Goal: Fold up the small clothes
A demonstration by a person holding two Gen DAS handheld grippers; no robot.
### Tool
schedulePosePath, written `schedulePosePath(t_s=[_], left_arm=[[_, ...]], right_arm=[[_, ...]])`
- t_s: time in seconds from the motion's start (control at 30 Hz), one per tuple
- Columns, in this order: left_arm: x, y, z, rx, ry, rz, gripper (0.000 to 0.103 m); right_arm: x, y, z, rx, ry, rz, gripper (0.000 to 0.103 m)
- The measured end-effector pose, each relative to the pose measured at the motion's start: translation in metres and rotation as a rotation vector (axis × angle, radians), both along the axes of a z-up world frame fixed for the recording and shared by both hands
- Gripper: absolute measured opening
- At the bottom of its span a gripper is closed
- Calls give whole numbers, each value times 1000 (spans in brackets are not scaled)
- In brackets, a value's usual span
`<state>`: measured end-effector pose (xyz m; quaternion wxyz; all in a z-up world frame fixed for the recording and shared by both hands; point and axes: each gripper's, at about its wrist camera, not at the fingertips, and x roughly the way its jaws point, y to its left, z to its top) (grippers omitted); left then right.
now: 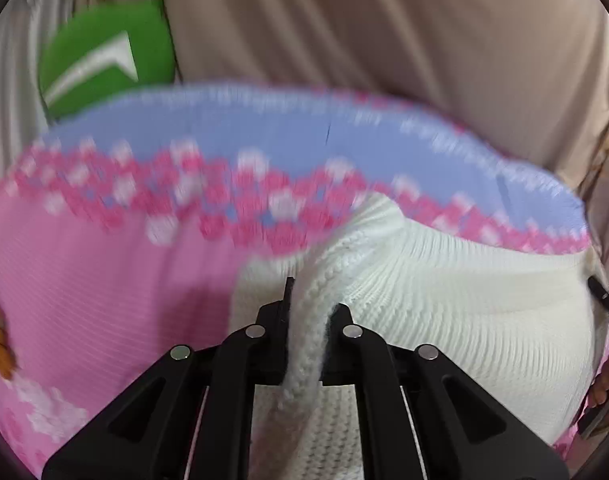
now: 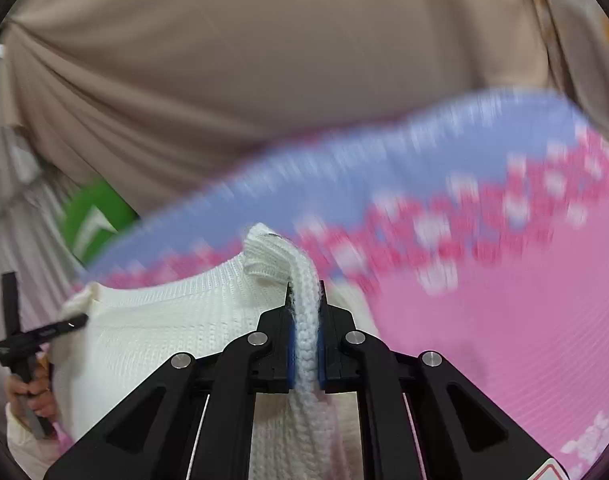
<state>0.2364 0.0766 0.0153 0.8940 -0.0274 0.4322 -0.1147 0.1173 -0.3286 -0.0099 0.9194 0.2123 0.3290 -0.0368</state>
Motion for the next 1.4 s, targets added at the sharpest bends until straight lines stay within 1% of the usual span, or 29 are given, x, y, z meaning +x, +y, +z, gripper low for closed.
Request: schedulePosePath(t_s=[0.03, 0.07, 0.13, 0.2, 0.23, 0.27, 0.3, 0.37, 0.4, 0.5, 0.53, 0.57, 0.63, 0.67, 0.73, 0.8, 0.83, 0.87, 0.93, 1.0, 1.03, 1.07, 1.1, 1.13, 1.17, 1.2, 1.23, 1.27, 1.4], left_arm=[[12, -6, -17, 22, 46, -6, 7], [17, -9, -29, 34, 59, 7, 7], [8, -13, -20, 53, 15, -2, 11], [-7, -12, -2, 45, -19, -3, 17], [-22, -13, 13, 65, -73, -1, 26], [-36, -13, 22, 79, -117, 9, 33], [-50, -13, 32, 82, -160, 13, 44], [-80, -22, 45, 83, -204, -27, 44], [-89, -27, 45, 76, -199, -56, 44], [-118, -54, 23, 61, -118, -183, 45], [-123, -63, 8, 82, -85, -206, 44], [-126, -67, -4, 104, -57, -214, 43], [-127, -63, -27, 133, -6, -201, 39], [-130, -53, -31, 124, -11, -194, 39], [-137, -27, -29, 167, -31, -128, 39], [-143, 2, -29, 225, -38, -46, 39], [-145, 14, -31, 239, -29, -19, 38], [-144, 32, -37, 228, -2, -1, 37], [-147, 47, -40, 170, 26, 4, 31], [-150, 49, -28, 138, 22, 17, 30], [-151, 47, -19, 114, 9, 19, 30], [-149, 43, -6, 91, -21, 15, 30], [-145, 38, 6, 86, -54, 13, 31], [-139, 33, 14, 85, -77, 15, 37], [-129, 27, 23, 77, -102, 14, 40], [-118, 20, 28, 68, -117, 11, 50], [-104, 15, 30, 62, -119, 12, 58], [-88, 11, 30, 61, -115, 9, 58], [-27, 2, 12, 102, -71, 45, 59]], right_arm=[[14, -3, -23, 5, 87, -8, 7], [17, -4, -30, 23, 100, -4, 7], [6, -4, -14, 17, 55, -23, 9], [-19, 4, 13, -30, -41, -64, 13], [-35, 13, 27, -67, -96, -75, 17], [-48, 25, 39, -91, -132, -54, 17], [-57, 41, 46, -101, -147, -3, 17], [-73, 83, 46, -97, -158, 119, 17], [-76, 107, 41, -97, -137, 197, 17], [-82, 183, 6, -51, -38, 453, 10], [-85, 201, -8, -47, -1, 505, 8], [-87, 212, -17, -65, 26, 521, 8], [-94, 216, -30, -154, 64, 487, 5], [-98, 207, -32, -195, 78, 444, 3], [-109, 175, -31, -192, 94, 351, 3], [-128, 126, -31, -180, 122, 203, 3], [-135, 110, -32, -174, 129, 157, 0], [-145, 79, -37, -141, 135, 110, 0], [-163, 52, -37, -60, 130, 68, 0], [-166, 51, -29, -80, 129, 41, 0], [-167, 54, -19, -108, 108, 32, 4], [-163, 57, -7, -121, 70, 38, 12], [-158, 58, 2, -122, 40, 42, 13], [-150, 58, 13, -123, 12, 43, 16], [-137, 56, 23, -125, -14, 49, 24], [-123, 55, 30, -132, -33, 48, 30], [-107, 51, 35, -146, -44, 30, 47], [-88, 47, 37, -158, -43, 18, 53], [-27, 35, 29, -175, 1, -15, 54]])
